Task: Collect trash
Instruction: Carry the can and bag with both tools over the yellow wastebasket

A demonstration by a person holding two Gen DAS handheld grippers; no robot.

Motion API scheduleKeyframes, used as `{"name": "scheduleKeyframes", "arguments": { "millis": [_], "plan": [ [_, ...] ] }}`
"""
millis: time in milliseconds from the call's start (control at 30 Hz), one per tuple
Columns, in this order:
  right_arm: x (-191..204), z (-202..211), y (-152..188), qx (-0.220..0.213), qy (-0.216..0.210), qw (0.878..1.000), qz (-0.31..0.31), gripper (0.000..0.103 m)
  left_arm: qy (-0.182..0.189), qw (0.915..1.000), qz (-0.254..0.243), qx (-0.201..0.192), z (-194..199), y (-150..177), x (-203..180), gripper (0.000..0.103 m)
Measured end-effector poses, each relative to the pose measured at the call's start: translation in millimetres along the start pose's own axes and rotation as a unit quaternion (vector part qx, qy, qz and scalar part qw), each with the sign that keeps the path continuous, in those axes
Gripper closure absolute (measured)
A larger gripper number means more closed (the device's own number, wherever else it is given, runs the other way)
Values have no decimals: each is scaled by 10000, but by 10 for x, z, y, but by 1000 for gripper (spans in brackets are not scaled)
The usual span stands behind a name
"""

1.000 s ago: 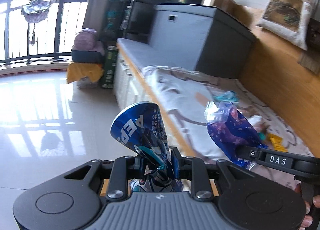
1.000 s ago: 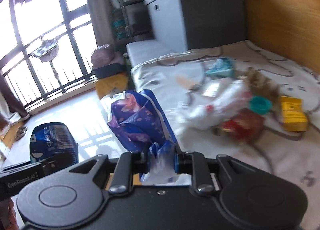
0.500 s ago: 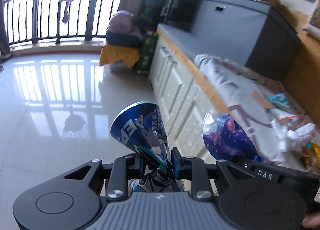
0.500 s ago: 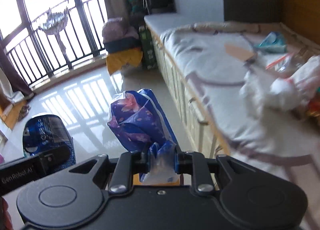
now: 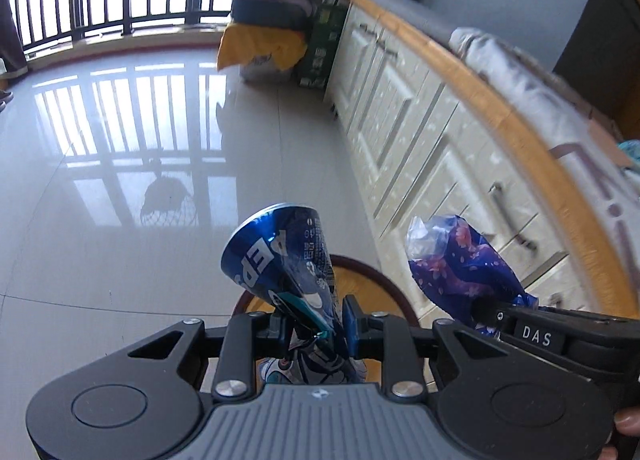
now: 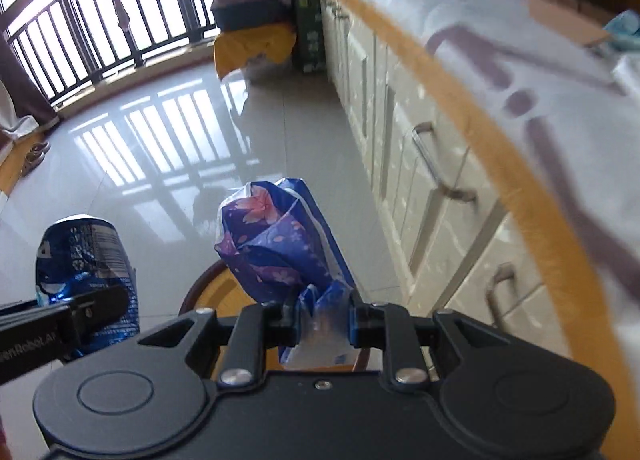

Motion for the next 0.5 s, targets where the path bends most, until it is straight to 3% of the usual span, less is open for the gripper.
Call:
{"name": "scheduleKeyframes", "arguments": {
  "millis": [500],
  "plan": [
    [-73,-908,205,1009,-123,9948,8,81,-80,9976,-9,686,-822,248,115,76]
  ]
}}
Point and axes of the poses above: each gripper's, at about its wrist camera, not at the fingertips, and z roughly against the way its jaws point, x to its left, y to its underside, the point moved 1 cm from there along -z, roughly the way its jaws point, and after that the axes turned 7 degrees about -x, right-handed, at the moved point
